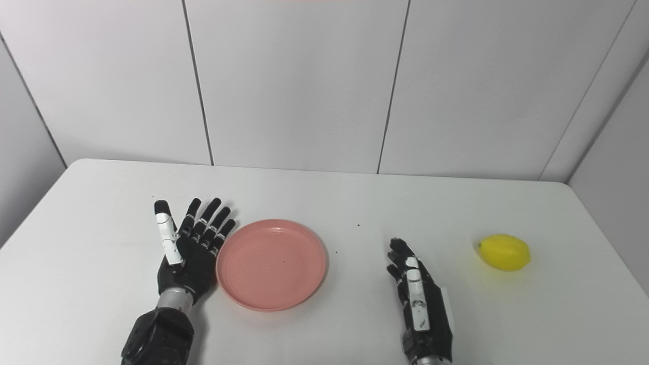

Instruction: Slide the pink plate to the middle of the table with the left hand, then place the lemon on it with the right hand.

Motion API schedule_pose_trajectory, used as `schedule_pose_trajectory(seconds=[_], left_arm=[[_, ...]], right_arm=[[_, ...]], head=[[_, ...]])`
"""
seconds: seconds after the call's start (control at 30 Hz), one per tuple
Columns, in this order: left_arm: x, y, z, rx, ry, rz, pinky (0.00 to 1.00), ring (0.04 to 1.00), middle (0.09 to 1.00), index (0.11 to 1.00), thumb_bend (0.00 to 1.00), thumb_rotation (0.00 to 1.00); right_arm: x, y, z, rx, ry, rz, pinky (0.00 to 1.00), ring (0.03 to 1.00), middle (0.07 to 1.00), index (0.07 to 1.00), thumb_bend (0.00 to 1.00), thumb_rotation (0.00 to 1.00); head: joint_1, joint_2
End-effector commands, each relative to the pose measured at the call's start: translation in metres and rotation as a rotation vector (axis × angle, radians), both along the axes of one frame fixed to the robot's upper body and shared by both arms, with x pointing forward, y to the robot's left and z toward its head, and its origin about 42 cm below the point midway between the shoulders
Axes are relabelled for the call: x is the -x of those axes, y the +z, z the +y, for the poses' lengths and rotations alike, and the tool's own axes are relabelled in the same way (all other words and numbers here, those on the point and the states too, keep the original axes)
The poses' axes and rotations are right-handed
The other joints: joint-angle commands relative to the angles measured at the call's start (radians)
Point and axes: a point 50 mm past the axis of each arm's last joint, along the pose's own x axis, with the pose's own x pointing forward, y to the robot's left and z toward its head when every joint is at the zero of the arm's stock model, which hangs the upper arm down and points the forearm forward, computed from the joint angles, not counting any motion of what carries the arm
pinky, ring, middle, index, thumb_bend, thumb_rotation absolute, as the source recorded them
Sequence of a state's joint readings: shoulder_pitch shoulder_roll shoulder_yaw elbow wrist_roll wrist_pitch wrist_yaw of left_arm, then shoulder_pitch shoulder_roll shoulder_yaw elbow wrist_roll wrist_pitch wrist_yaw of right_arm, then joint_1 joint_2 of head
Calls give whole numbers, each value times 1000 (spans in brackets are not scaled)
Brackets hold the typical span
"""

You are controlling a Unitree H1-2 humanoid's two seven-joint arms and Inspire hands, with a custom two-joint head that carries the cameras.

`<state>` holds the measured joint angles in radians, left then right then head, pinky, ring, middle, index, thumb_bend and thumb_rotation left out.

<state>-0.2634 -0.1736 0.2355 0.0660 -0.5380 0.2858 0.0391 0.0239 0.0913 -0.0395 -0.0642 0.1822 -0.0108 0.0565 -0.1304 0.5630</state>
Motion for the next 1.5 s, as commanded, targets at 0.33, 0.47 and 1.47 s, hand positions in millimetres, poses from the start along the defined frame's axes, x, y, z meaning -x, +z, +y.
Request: schedule_pose_trajectory(seconds=[0.33, 0.47, 1.47], left_arm=[[5, -17, -1, -2, -48, 122, 895, 877, 865, 956, 924, 818], [4, -17, 3, -9, -46, 123, 897, 867, 863, 977, 935, 817], [-3, -26, 12, -7, -43, 141, 932, 887, 893, 993, 935, 826]], right_arm=[[8, -22, 22, -25, -4, 82, 901, 892, 878, 805, 743, 847], [8, -20, 28, -44, -13, 80, 906, 892, 871, 792, 732, 824], [0, 28, 16, 343, -163, -165, 758, 801, 817, 804, 612, 918]], head=[[-80, 0], [-115, 2], [-184, -3]])
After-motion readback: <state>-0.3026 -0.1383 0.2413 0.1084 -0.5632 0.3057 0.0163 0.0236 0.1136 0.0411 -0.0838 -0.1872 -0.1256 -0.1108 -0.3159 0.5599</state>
